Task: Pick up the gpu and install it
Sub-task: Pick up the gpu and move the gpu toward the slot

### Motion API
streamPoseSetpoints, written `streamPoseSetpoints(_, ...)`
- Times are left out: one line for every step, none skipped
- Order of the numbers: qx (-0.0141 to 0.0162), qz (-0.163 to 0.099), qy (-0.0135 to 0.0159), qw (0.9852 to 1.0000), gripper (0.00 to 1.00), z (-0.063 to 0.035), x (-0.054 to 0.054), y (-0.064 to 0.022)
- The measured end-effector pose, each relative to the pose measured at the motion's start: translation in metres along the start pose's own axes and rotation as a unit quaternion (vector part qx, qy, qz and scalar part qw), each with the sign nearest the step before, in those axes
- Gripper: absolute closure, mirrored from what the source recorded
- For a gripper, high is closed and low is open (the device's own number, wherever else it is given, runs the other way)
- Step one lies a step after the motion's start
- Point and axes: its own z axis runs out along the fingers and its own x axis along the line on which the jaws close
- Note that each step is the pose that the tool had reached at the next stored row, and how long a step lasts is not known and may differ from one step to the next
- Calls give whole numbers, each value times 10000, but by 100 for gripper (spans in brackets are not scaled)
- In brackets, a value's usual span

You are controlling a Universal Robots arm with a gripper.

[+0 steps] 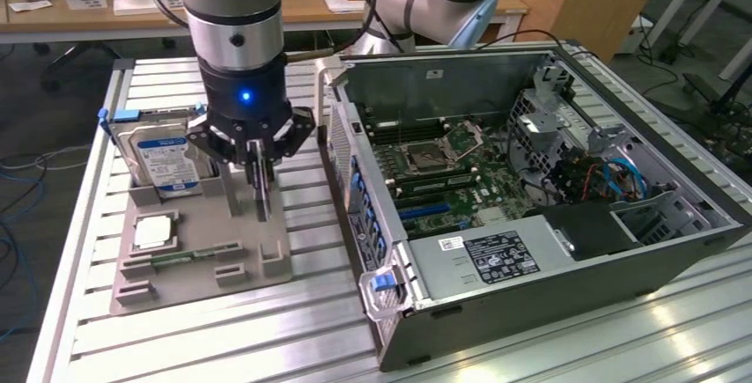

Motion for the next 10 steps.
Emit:
streamPoseSetpoints(0, 0, 0, 10000, 72, -10, 0, 0)
streamPoseSetpoints(0, 0, 0, 10000, 72, -22, 0, 1)
streamPoseSetpoints(0, 0, 0, 10000, 72, -33, 0, 2)
streamPoseSetpoints(0, 0, 0, 10000, 72, -45, 0, 2)
streamPoseSetpoints(0, 0, 0, 10000, 72, -57, 0, 3)
streamPoseSetpoints(0, 0, 0, 10000, 72, -70, 0, 3)
streamPoseSetpoints(0, 0, 0, 10000, 72, -82, 0, 4)
streamPoseSetpoints(0, 0, 0, 10000, 72, -97, 0, 5)
streamPoseSetpoints(0, 0, 0, 10000, 72, -112, 0, 5)
streamPoseSetpoints(0, 0, 0, 10000, 72, -130, 0, 6)
